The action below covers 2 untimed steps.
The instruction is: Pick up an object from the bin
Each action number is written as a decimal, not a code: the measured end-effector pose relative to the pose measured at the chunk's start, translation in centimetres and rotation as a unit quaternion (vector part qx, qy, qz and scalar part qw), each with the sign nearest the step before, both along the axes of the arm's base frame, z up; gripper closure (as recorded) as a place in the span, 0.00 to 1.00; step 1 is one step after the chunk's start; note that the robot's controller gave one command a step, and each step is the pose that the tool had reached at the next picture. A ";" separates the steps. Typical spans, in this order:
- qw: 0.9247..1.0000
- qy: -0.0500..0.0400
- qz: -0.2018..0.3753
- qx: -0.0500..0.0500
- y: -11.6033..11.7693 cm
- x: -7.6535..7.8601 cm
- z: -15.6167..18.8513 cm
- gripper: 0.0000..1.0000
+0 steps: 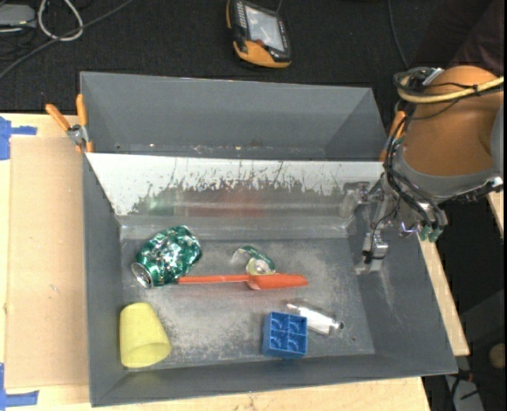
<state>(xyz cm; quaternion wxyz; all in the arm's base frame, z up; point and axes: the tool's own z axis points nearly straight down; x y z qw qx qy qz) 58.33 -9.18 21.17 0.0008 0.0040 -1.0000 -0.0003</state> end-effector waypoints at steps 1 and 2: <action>1.000 0.000 0.000 0.000 0.0 0.0 0.0 0.00; 1.000 -0.001 -0.006 0.000 0.1 0.0 -0.1 0.00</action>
Offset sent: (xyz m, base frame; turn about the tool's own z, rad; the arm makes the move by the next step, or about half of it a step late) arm -0.0099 0.0237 -0.0339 0.1800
